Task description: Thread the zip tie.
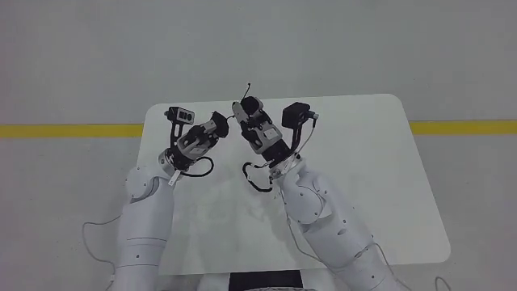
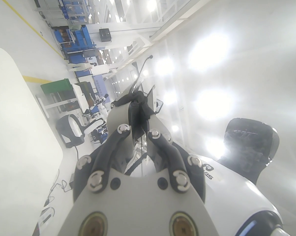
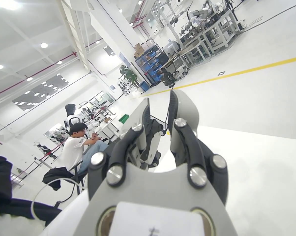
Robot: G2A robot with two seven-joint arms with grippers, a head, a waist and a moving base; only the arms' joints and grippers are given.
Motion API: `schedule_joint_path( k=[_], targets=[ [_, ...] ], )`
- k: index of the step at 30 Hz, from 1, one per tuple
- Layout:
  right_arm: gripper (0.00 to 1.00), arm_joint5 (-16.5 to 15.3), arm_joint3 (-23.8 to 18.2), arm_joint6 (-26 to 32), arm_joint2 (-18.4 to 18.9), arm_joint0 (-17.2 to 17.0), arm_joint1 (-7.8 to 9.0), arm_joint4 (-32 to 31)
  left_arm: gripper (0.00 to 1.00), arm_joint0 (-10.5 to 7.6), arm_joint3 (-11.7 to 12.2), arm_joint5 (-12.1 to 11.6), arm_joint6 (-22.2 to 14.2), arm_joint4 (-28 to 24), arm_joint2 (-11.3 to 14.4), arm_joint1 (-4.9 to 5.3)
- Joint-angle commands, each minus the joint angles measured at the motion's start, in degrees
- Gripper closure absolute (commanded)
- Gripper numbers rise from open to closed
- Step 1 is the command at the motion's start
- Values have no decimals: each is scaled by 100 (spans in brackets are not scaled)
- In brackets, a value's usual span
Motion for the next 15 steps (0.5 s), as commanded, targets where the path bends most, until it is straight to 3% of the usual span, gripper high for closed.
schedule_joint_path(
  k=[1, 10, 15],
  targets=[
    [0, 7, 2, -6, 15, -8, 1, 13, 100, -7, 12, 0, -28, -30, 12, -3],
    [0, -45, -25, -179, 204, -128, 37, -141, 100, -63, 130, 0, 89, -340, -5, -4],
    [0, -223, 11, -398, 366, -153, 107, -965, 100, -91, 229, 76, 158, -841, 82, 10]
  ],
)
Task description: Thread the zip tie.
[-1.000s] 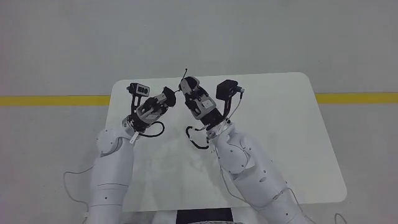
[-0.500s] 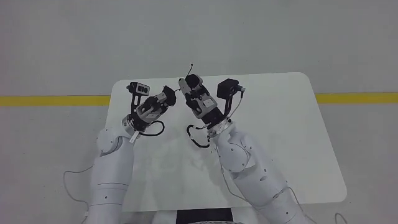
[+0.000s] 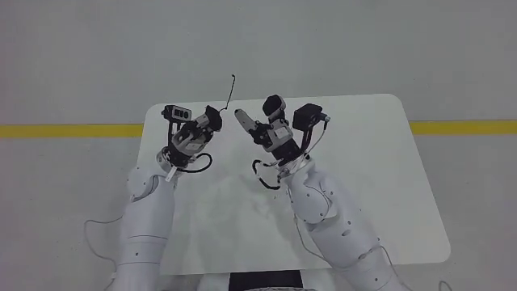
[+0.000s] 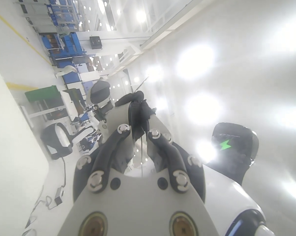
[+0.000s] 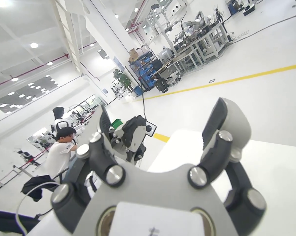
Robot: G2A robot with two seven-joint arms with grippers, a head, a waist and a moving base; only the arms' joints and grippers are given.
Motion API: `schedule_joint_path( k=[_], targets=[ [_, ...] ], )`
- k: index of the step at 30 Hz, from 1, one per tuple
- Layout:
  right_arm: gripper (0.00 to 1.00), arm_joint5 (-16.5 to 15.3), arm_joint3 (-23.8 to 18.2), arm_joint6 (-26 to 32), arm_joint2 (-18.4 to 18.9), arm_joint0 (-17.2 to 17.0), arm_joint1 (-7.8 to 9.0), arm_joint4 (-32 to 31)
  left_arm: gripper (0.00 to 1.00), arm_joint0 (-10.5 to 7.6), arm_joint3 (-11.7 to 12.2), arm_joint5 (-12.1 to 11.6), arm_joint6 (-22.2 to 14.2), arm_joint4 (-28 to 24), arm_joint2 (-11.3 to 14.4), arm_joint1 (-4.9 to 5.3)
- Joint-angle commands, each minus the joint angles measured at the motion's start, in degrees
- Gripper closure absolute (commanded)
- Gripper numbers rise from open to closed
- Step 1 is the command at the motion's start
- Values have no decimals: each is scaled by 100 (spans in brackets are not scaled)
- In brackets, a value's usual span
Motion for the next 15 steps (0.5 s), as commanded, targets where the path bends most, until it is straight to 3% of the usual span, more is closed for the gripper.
schedule_joint_path(
  k=[1, 4, 7, 8, 15],
  targets=[
    [0, -62, 42, -108, 55, 1, 33, -503, 100, -6, 26, 120, 26, -207, 41, 15],
    [0, -83, 135, -242, 89, 11, 68, -1073, 100, 11, 53, 479, 156, -621, 97, 29],
    [0, 216, 237, -428, 106, 12, 64, -1336, 100, 43, -1, 750, 270, -922, 155, 45],
    [0, 352, 223, -499, 96, -4, 46, -1211, 100, 37, -40, 734, 232, -904, 160, 54],
    [0, 352, 223, -499, 96, -4, 46, -1211, 100, 37, -40, 734, 232, -904, 160, 54]
  ],
)
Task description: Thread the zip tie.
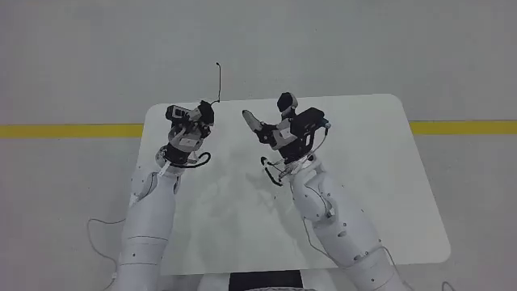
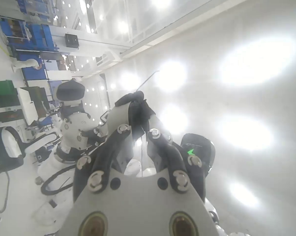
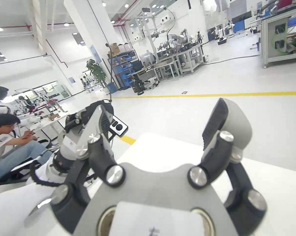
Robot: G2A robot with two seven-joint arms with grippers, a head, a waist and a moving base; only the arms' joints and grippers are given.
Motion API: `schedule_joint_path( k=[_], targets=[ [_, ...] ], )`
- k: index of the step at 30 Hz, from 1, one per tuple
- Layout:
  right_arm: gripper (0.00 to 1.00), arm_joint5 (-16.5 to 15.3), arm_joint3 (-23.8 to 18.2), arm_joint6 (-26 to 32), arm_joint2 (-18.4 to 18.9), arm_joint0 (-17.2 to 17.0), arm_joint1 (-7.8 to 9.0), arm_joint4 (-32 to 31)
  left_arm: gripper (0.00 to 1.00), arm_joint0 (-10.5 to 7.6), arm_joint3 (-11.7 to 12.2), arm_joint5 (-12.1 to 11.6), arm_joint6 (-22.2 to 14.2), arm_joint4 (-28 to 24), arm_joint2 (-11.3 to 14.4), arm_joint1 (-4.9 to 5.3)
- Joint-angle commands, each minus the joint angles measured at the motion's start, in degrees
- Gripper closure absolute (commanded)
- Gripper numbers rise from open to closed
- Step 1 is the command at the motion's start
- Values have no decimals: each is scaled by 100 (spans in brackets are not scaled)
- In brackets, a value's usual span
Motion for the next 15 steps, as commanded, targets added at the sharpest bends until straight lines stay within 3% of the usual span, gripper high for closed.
schedule_joint_path(
  k=[1, 3, 6, 7, 10, 11, 15],
  targets=[
    [0, 1, 0, 0, 0, 0, 0, 0, 100, 0, 0, 0, 1, -1, 0, 0],
    [0, 1, 0, 0, 0, 0, 0, 0, 100, 14, -57, 57, 165, -34, 27, 6],
    [0, -140, 99, 5, -15, 163, 78, -1352, 100, 90, -100, 407, 427, -489, 53, 11],
    [0, -138, 130, -81, -16, 159, 90, -1542, 100, 117, -123, 523, 490, -586, 77, 14],
    [0, -67, 226, -293, -46, 177, 99, -1839, 100, 212, -240, 884, 627, -816, 142, 33],
    [0, -47, 283, -336, -72, 226, 114, -2194, 100, 247, -293, 1001, 689, -913, 161, 40],
    [0, 78, 402, -530, -110, 288, 122, -2558, 100, 360, -422, 1187, 869, -1110, 252, 56]
  ],
)
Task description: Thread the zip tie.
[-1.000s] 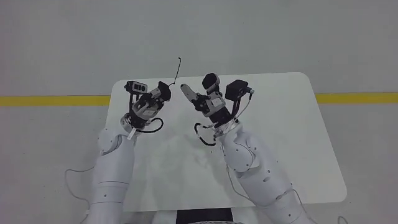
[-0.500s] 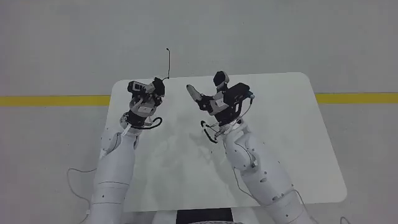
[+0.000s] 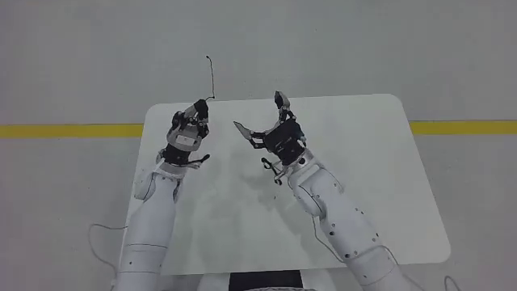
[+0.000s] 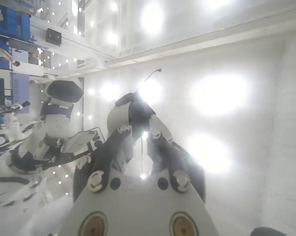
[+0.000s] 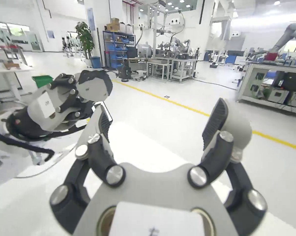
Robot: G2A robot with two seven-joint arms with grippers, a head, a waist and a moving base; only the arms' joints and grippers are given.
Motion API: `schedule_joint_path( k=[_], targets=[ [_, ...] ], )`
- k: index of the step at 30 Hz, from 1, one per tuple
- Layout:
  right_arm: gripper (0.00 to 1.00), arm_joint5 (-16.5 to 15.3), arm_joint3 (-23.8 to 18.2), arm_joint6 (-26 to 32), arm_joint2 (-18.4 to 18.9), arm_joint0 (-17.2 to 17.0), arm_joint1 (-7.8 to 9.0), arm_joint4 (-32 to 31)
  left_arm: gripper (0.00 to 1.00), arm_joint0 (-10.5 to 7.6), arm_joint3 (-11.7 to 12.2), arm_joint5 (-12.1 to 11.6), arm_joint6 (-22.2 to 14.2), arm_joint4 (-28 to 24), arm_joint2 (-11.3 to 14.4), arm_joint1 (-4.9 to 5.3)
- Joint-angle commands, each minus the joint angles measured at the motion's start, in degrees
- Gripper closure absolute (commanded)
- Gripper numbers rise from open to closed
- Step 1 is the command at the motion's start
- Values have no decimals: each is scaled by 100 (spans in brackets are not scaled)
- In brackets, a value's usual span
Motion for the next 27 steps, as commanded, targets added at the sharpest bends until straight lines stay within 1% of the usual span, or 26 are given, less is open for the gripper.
schedule_joint_path(
  k=[1, 5, 6, 13, 14, 16, 19, 23, 27],
  targets=[
    [0, 68, 59, -101, -24, 76, 13, -156, 100, 56, -50, 62, 61, -102, 65, 5],
    [0, 341, 293, -257, -245, 364, 129, -156, 100, 151, -136, 237, 189, -485, 216, 0],
    [0, 407, 318, -309, -307, 405, 160, -156, 100, 145, -232, 65, 103, -349, 217, 13],
    [0, 407, 318, -309, -307, 405, 160, -156, 100, 145, -232, 65, 103, -349, 217, 13],
    [0, 407, 318, -309, -307, 405, 160, -156, 100, 146, -256, 70, 194, -361, 236, 14],
    [0, 421, 293, -290, -305, 381, 156, -105, 100, 179, -288, 168, 336, -533, 295, 14],
    [0, 421, 265, -265, -348, 379, 139, -54, 100, 229, -324, 285, 455, -812, 356, 14],
    [0, 553, 321, -232, -452, 436, 97, -61, 100, 301, -401, 423, 537, -988, 439, 31],
    [0, 598, 377, -194, -529, 507, 67, -122, 100, 335, -437, 502, 601, -1158, 491, 44]
  ],
)
